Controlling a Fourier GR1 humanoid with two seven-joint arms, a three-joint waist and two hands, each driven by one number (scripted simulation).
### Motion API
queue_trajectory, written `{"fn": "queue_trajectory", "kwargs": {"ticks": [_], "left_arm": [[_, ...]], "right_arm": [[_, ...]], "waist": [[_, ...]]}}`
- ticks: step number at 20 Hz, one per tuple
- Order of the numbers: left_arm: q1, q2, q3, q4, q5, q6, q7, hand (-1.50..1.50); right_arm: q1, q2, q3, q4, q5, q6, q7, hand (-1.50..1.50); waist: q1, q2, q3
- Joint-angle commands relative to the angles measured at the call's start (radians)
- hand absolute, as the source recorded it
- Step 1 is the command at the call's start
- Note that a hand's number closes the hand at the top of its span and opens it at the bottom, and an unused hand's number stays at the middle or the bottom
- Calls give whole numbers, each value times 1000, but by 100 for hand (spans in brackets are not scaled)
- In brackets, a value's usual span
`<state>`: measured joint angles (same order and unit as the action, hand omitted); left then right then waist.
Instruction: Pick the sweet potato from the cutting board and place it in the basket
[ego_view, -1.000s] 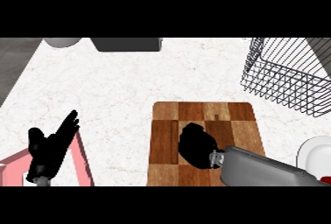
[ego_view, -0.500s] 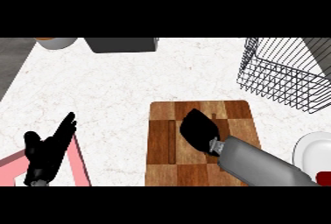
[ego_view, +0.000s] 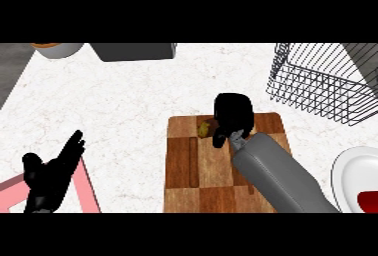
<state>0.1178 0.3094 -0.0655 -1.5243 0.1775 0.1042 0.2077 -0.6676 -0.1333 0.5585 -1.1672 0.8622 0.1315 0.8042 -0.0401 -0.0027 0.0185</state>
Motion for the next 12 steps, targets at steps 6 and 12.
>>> {"fn": "queue_trajectory", "kwargs": {"ticks": [6, 12], "left_arm": [[52, -19, -37, 63, -7, -9, 61, 0], [53, -38, -47, 102, -34, -3, 28, 0]], "right_arm": [[-126, 128, -252, -179, 108, -543, 195, 150], [-286, 83, -389, -258, 192, -449, 343, 150]], "waist": [[29, 2, -18], [27, -2, -20]]}}
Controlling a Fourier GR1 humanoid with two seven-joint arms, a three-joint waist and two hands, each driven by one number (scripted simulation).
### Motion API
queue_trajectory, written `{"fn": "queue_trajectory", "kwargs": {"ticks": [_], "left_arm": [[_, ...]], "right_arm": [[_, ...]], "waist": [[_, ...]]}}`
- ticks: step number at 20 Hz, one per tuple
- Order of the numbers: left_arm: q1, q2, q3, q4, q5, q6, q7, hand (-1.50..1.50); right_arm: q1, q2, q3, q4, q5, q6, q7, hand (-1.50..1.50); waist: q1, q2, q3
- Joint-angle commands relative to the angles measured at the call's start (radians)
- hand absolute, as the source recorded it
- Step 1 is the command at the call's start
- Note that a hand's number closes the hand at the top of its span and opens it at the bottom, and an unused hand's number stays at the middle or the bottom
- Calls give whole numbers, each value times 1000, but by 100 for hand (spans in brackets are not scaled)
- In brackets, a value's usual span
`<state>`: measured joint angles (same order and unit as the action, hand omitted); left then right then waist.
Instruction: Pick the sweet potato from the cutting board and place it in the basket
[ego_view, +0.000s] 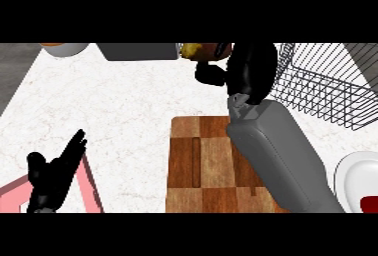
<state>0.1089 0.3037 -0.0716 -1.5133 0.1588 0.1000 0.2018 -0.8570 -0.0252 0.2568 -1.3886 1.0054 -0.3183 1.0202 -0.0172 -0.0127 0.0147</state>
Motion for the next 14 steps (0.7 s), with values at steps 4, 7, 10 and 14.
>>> {"fn": "queue_trajectory", "kwargs": {"ticks": [4, 7, 10, 14], "left_arm": [[50, -30, -24, 95, -7, -4, 35, 0], [45, -32, -25, 76, -11, 7, 74, 0], [68, -6, -9, 63, 5, -34, 47, 0], [64, -38, -43, 47, -18, -11, 78, 0]], "right_arm": [[-161, -101, -186, -47, 78, 90, 147, 150], [-195, -122, -238, -49, 96, 113, 168, 150], [-217, -162, -292, -34, 83, 155, 155, 150], [-214, -240, -380, -14, 20, 210, 103, 150]], "waist": [[3, 10, -16], [9, 10, -16], [18, 9, -16], [12, 10, -15]]}}
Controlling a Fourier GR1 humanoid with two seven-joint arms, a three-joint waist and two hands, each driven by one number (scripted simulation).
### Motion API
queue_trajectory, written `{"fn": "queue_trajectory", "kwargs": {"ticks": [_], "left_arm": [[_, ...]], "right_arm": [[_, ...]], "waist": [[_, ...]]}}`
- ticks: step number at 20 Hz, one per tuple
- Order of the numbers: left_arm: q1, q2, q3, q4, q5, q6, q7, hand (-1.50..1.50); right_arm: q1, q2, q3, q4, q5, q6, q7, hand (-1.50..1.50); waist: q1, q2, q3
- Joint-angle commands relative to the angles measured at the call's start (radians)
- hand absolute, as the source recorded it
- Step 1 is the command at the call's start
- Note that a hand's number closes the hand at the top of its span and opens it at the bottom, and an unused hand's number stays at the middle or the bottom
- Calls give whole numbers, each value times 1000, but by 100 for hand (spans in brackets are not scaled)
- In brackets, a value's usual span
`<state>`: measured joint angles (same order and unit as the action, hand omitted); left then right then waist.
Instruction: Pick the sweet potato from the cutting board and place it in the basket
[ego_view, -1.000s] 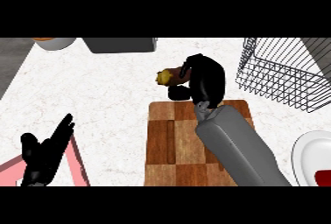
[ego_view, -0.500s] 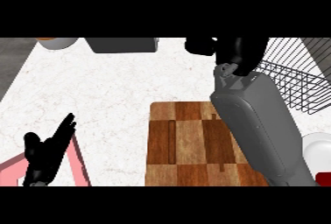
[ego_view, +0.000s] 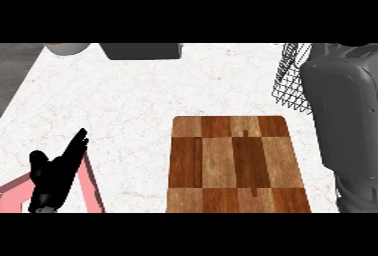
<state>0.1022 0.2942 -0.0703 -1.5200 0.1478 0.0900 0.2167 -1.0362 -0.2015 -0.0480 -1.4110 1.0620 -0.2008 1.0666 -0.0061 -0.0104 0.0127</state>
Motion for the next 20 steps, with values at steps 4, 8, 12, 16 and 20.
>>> {"fn": "queue_trajectory", "kwargs": {"ticks": [4, 8, 12, 16, 20], "left_arm": [[39, -56, -46, 88, -28, 20, 44, 0], [79, -37, -34, 70, -15, -15, 22, 0], [37, -27, -22, 90, -12, -33, 35, 0], [5, -14, 14, 120, 4, -44, 42, 0], [28, -43, -30, 65, -18, -26, 75, 0]], "right_arm": [[-19, -116, -119, 72, -70, 90, -27, 150], [22, -136, -133, 111, -71, 67, -71, 150], [23, -186, -188, 227, -136, 27, -207, 150], [39, -178, -240, 285, -180, -35, -248, 150], [84, -136, -316, 290, -262, -155, -315, 150]], "waist": [[3, 12, -13], [14, 13, -13], [21, 19, -12], [21, 20, -13], [21, 17, -11]]}}
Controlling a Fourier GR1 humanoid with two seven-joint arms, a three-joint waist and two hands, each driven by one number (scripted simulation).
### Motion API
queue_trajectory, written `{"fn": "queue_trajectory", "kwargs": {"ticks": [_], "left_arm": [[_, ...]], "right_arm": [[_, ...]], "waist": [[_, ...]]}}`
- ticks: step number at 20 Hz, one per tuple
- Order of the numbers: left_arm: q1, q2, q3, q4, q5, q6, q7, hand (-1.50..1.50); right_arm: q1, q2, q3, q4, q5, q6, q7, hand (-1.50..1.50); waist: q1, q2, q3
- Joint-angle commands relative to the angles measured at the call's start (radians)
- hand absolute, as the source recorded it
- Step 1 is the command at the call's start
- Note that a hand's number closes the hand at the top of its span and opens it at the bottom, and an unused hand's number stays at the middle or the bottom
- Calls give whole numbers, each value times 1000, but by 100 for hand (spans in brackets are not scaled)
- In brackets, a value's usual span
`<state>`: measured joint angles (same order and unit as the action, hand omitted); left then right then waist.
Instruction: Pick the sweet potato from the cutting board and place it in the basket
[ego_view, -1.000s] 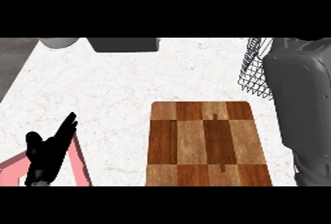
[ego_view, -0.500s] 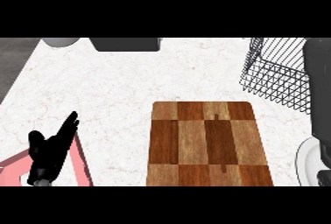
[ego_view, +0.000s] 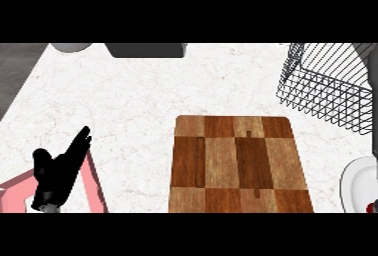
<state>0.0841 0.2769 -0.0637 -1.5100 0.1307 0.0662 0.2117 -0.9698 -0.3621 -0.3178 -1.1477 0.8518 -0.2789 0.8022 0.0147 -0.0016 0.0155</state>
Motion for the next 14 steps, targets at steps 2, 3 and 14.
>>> {"fn": "queue_trajectory", "kwargs": {"ticks": [2, 3, 14], "left_arm": [[63, -30, -29, 60, -17, 16, 60, 0], [53, -25, -21, 91, -3, -11, 40, 0], [32, -42, -10, 94, -7, -2, 68, 0]], "right_arm": [[74, 3, -85, 32, -108, -76, -120, 150], [45, -17, -102, 76, -117, -84, -139, 150], [177, -103, -61, 195, -2, -84, -167, 150]], "waist": [[-6, 6, -14], [-1, 10, -15], [-15, 8, -16]]}}
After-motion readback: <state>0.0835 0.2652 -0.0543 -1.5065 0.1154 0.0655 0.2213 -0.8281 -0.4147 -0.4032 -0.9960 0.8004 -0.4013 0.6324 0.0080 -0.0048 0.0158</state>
